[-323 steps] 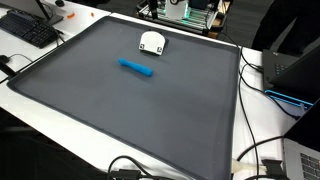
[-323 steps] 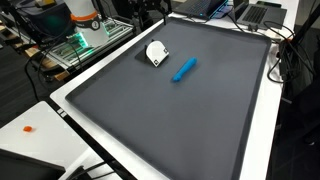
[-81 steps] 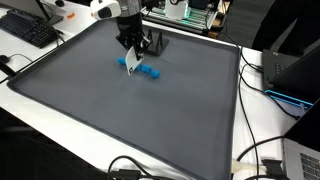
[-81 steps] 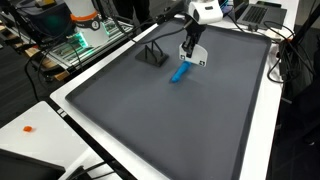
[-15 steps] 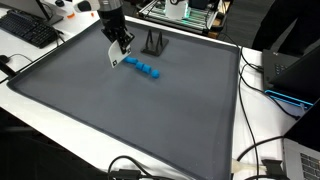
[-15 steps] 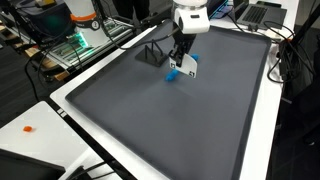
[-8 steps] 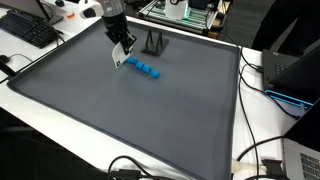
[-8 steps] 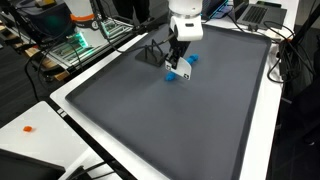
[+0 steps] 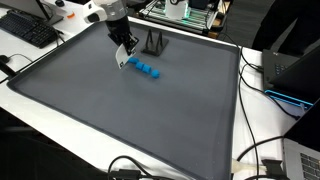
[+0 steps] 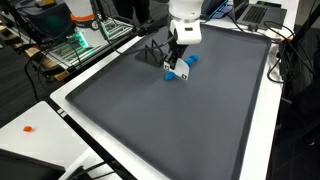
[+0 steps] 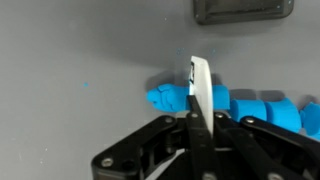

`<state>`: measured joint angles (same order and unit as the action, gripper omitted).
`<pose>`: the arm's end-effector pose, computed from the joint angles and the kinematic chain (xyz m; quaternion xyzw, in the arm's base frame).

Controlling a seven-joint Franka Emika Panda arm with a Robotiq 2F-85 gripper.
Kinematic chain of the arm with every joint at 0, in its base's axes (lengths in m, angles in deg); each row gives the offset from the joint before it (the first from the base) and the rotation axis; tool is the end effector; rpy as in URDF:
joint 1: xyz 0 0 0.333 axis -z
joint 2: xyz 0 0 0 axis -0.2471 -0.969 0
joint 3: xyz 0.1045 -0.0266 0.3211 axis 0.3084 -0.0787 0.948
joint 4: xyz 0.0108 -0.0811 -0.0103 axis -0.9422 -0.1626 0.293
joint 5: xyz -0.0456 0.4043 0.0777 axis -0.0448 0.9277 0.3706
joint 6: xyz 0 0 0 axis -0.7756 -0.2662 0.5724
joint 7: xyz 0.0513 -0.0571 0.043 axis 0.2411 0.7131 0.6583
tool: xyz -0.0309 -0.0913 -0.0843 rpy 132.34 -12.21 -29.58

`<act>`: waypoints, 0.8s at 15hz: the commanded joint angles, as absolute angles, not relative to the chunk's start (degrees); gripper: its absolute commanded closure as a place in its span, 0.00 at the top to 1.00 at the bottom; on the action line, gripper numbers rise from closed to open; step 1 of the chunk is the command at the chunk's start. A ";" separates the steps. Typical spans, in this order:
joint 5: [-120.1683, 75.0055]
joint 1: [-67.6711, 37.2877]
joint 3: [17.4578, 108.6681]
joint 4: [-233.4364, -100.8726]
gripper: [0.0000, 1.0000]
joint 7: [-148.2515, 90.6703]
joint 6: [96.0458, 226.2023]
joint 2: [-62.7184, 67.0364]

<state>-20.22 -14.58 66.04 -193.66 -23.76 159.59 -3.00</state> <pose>0.5932 -0.0076 0.2182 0.9978 0.0015 -0.0653 0.0059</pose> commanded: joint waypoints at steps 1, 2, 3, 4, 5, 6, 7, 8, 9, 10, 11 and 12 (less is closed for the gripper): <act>-19.05 -14.00 67.13 -194.89 0.01 -22.26 159.76 -4.35; -19.04 -14.00 67.19 -195.02 0.01 -22.13 160.07 -4.61; -18.94 -13.96 67.26 -195.09 0.01 -21.95 160.26 -4.82; -18.77 -13.93 67.34 -195.25 0.01 -21.80 160.56 -4.99; -18.63 -13.92 67.39 -195.36 0.01 -21.76 160.77 -5.14; -18.48 -13.94 67.44 -195.43 0.01 -21.88 160.97 -5.19; -17.96 -13.82 67.62 -195.46 0.01 -21.75 161.04 -5.18; -17.65 -13.84 67.64 -195.41 0.01 -22.03 161.04 -5.15; -16.66 -13.62 67.96 -195.38 0.01 -21.72 160.95 -5.11; -16.06 -13.59 68.05 -195.33 0.01 -21.80 160.76 -5.14; -15.10 -13.44 68.29 -195.35 0.01 -21.55 160.54 -5.17; -15.07 -13.59 68.17 -195.41 0.01 -21.78 160.53 -5.24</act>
